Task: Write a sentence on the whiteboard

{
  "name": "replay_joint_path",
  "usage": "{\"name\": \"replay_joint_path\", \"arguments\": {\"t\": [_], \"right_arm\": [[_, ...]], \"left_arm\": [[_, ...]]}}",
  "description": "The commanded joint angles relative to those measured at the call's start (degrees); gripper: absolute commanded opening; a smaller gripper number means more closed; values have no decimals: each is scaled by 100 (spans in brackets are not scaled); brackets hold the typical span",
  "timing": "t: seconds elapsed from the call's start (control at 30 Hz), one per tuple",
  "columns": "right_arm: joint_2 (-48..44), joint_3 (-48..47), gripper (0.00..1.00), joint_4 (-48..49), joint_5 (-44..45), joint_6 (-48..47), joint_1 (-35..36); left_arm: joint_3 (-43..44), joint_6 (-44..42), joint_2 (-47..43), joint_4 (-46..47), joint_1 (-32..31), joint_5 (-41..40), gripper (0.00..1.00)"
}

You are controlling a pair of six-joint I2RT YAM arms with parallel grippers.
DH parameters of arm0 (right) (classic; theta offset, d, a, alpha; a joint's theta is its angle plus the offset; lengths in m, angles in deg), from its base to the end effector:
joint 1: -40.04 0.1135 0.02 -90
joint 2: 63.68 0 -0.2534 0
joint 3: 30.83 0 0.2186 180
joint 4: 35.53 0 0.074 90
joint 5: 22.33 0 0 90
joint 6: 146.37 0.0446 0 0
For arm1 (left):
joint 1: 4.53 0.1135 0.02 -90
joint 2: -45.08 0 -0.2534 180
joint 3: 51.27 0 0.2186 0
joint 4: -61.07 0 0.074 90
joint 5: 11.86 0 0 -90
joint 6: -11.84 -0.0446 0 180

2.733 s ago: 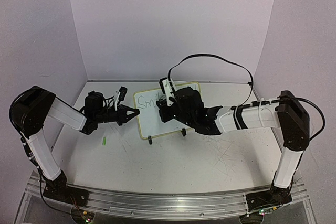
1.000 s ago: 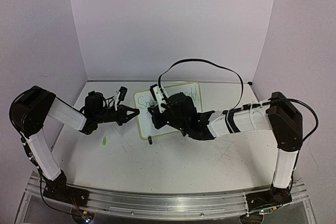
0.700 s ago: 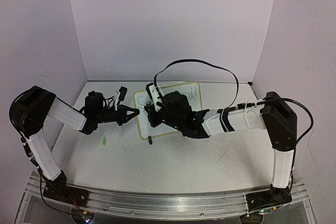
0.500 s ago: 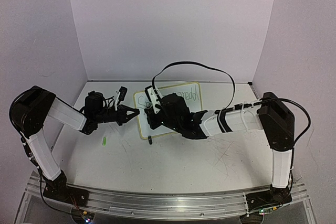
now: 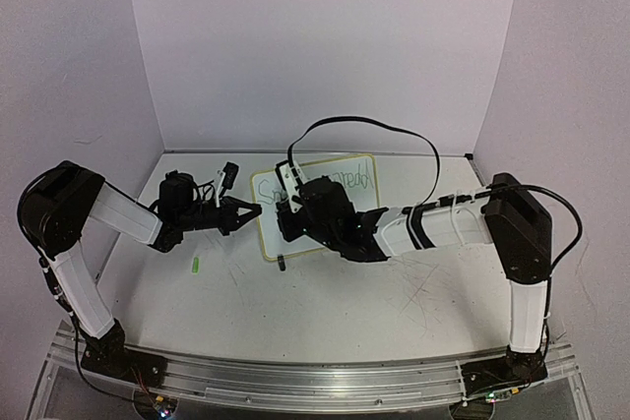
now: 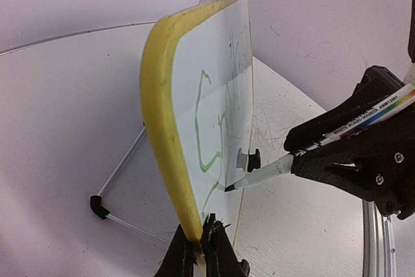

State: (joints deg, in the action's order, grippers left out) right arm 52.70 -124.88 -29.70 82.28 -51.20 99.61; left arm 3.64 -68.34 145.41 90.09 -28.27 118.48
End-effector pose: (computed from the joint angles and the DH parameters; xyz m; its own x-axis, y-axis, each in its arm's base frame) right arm 0.2362 0.3798 0.2242 -0.2074 -0.1809 -0.9614 -0.6960 0.7179 0.0151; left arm 0.2836 -0.1563 0.1766 -0.4039 0.0356 -0.9141 0.8184 0.4605 -0.3437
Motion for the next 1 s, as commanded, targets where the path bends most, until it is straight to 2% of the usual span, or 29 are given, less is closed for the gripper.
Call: {"name": "replay_joint_path", "arguments": {"t": [0.0,0.6,0.97], "right_arm": [[194,-287,0,32,205,31,31],[470,-562,0,-49,31,11,111],[303,-208,0,-75,156,108,145]], "left_arm": [[-49,-657,127,-608,51,-812,0],[-53,-657,122,-616,53,-814,0],[-51,-657,118,-617,54,-811,0]]}}
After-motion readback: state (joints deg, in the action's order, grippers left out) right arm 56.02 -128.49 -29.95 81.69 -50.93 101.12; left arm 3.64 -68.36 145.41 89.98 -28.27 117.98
